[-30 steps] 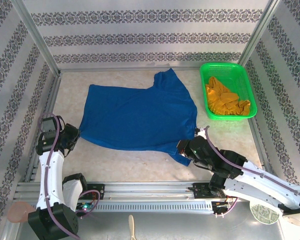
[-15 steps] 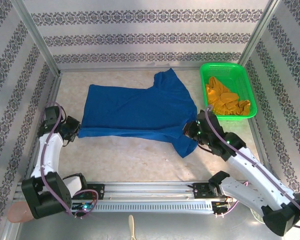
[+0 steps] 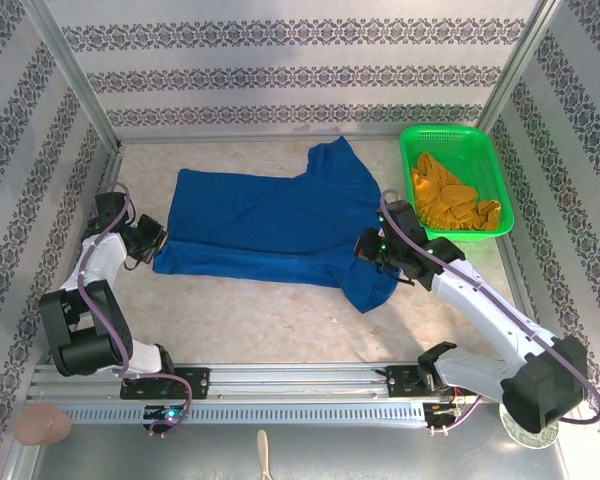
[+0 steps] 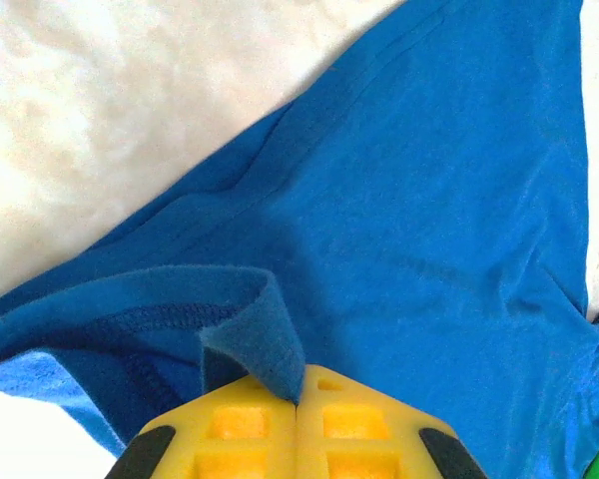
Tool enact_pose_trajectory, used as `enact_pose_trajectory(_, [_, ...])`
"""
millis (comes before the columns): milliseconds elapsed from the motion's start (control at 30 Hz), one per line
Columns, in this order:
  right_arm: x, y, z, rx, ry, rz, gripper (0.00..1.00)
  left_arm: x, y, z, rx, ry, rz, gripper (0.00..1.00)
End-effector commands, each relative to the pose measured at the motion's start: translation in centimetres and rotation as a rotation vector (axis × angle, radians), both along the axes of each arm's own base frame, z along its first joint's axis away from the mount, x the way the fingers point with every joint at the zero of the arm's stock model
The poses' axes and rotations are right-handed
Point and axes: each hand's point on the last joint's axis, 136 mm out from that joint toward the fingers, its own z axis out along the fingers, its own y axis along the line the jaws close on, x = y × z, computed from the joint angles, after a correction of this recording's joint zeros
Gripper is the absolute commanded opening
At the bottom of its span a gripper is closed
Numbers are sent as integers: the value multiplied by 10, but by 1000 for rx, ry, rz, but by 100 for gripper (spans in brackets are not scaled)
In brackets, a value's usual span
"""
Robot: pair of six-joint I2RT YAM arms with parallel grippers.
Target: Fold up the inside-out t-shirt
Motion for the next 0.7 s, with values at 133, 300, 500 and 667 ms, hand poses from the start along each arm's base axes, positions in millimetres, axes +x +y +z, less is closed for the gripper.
enact_pose_trajectory(133, [36,-1,13,-7,-54,-4,0,34,-3,0,31,-36,-71,0])
enact_pose_trajectory(300, [59,2,5,-14,-38,-5,0,49,-2,-10,27,-12,-87,0])
enact_pose_trajectory(500, [91,8,-6,-29,-13,4,0,69,-8,-27,12,11,-122,5])
enact_pose_trajectory(667, [119,10,-20,-51,14,-7,0,79,-8,-44,14,45,-131,18])
